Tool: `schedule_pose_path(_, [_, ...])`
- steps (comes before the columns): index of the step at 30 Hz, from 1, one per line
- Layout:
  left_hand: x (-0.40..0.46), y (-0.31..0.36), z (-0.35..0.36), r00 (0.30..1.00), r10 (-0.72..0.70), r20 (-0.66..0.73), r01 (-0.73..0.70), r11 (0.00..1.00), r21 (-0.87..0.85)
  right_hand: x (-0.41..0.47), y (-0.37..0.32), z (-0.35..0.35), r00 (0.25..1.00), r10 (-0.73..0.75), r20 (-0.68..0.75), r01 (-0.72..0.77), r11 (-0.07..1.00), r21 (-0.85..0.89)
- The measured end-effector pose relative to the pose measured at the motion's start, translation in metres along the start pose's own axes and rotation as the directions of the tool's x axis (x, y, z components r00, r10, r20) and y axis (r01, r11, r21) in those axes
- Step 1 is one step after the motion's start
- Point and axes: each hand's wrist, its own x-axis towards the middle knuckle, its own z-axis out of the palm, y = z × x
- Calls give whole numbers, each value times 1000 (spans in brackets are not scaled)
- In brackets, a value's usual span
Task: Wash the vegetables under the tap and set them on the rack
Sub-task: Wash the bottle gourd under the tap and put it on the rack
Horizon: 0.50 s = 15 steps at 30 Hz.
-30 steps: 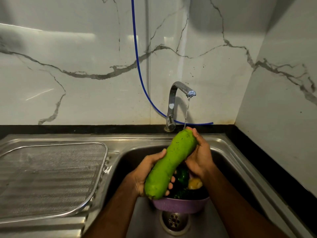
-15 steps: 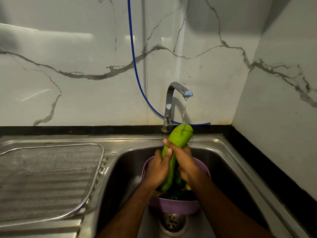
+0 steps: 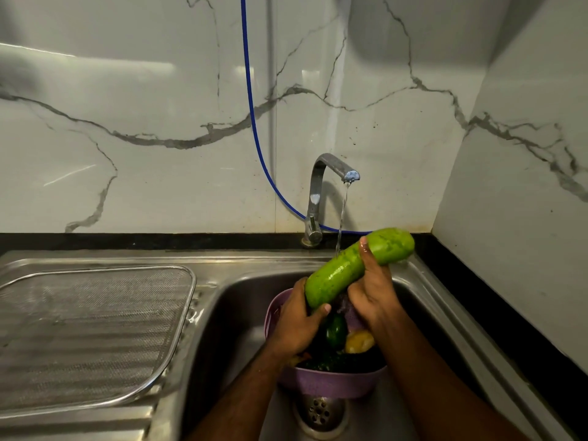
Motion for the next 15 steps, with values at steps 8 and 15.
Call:
schedule_pose_path(8, [4, 0, 2, 998, -69, 1, 69, 995, -75, 13, -5, -16, 992, 43, -115, -35, 997, 70])
schedule_pose_path(15, [5, 0, 1, 998, -58, 20, 60, 995, -83, 11, -6, -13, 994, 19, -111, -11, 998, 70])
